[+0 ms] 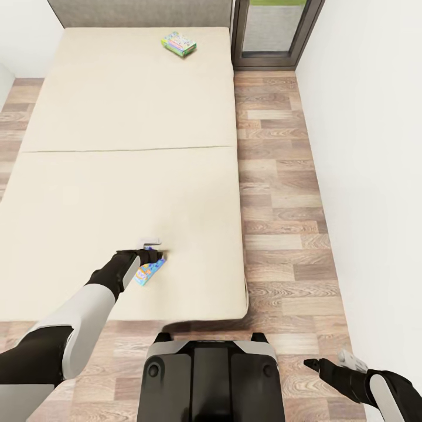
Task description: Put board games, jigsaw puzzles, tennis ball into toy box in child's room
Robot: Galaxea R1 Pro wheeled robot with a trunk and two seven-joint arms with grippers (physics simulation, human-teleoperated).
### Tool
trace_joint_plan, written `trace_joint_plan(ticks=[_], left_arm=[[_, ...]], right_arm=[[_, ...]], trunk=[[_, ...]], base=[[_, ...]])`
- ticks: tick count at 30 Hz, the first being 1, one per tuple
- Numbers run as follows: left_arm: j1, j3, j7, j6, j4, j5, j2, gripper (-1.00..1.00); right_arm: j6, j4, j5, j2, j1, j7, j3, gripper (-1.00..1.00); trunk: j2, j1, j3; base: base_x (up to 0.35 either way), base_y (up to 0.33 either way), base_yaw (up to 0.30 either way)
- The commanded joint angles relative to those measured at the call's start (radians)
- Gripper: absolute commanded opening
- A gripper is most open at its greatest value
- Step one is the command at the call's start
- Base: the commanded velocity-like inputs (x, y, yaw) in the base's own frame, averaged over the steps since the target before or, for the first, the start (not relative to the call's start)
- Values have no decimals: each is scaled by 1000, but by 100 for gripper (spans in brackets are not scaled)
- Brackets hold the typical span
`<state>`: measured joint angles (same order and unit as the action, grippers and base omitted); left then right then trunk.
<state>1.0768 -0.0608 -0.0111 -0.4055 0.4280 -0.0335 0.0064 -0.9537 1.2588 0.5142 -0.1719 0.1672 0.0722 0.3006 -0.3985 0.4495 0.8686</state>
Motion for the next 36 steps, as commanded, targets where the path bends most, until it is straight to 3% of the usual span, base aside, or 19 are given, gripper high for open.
trace_joint_plan(ticks=[1,36], left_arm=[[0,-5,-1,-6,2,-3,0,100],[0,-4,-1,-6,2,-3,-1,100]], right_arm=[[-5,1,-6,0,1,8,2,100],[-5,1,-7,0,1,8,2,100]], trunk=[[-1,1,1],[-1,1,1]], base=[[-14,0,0],[-53,0,0]])
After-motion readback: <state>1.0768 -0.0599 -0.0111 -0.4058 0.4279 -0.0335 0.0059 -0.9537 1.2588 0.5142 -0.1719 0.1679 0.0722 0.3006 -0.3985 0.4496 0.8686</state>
